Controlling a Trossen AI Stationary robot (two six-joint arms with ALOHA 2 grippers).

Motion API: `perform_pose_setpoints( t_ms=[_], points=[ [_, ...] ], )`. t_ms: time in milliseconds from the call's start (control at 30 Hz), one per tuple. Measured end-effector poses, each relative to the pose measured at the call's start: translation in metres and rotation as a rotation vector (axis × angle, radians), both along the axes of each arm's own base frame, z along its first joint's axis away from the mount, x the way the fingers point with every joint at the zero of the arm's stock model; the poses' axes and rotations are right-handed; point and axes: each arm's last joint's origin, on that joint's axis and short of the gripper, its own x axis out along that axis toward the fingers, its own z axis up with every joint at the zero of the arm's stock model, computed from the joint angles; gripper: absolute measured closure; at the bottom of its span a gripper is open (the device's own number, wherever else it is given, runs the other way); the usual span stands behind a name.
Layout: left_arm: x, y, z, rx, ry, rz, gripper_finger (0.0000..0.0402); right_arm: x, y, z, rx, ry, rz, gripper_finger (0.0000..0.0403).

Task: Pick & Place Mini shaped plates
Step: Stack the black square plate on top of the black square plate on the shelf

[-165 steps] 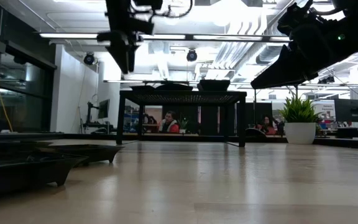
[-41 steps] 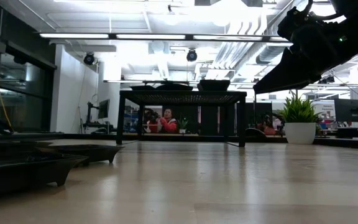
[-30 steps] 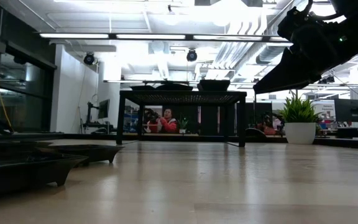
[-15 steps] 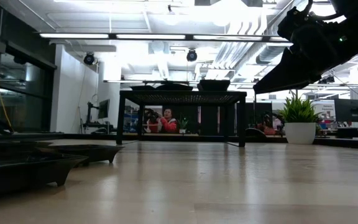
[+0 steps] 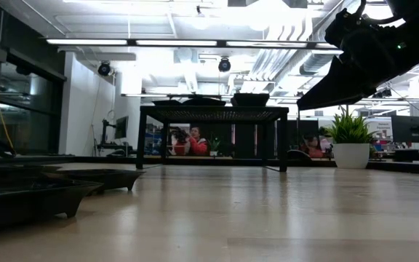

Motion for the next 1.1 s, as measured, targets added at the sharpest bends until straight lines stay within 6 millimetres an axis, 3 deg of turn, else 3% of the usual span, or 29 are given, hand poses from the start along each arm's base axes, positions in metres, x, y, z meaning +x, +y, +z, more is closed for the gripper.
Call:
perform_pose_setpoints(
  t_ms=[200,667,1100],
  points=[
    [0.003,-0.004,0.006,-0.012,-0.036,0.000,0.0401,0.000,0.000,0.000,0.000,0.000,0.000,0.0273],
    [0.013,-0.016,0.045,0.008,-0.112,0.000,0.0401,0.000,0.000,0.000,0.000,0.000,0.000,0.0273],
    [0.024,-0.015,0.064,0.082,-0.245,0.012,0.0401,0.000,0.000,0.000,-0.001,-0.001,-0.002,0.0273]
  ],
)
